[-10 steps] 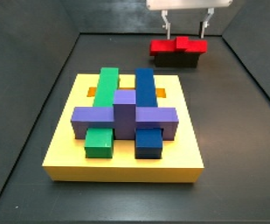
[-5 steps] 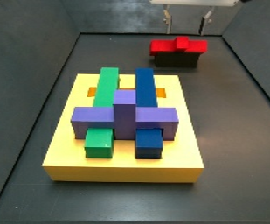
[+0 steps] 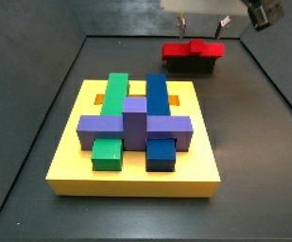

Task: Pick up the red object. Move up. Place the red object on the fixture. Regrasp the red object. Move to above the board. Insert the red object.
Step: Regrasp the red object.

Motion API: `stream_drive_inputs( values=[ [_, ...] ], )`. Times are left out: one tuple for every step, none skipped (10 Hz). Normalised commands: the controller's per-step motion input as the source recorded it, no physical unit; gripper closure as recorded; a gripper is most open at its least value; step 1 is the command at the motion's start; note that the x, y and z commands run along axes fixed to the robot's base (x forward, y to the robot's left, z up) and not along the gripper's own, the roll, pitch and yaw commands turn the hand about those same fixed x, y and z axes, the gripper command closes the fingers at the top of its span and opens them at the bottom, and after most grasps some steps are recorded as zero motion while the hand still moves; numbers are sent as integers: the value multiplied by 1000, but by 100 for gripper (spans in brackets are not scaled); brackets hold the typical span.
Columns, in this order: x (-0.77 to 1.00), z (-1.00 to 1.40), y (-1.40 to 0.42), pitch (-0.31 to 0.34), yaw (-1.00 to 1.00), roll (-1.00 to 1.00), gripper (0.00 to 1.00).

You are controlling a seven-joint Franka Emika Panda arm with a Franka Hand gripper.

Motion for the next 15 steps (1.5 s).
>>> stream_drive_inputs(
  values=[
    [0,-191,0,100,249,800,0],
    [0,-180,0,83,260,803,0],
    [0,-117,-91,120,283,783,0],
    [0,-94,-140,117,289,777,0],
    [0,-197,-180,57,271,620,0],
    [11,-331,-237,117,140,474,0],
    [31,-297,-143,111,80,349,0],
    [6,-197,-26,149,111,437,0],
    [51,9,80,206,146,529,0],
    [146,49,57,249,200,651,0],
    [140,-6,0,200,260,697,0],
    [177,-80,0,180,311,711,0],
    [157,-3,-94,200,251,829,0],
    [126,-54,-51,157,223,694,0],
    [103,-80,-26,109,186,554,0]
  ],
)
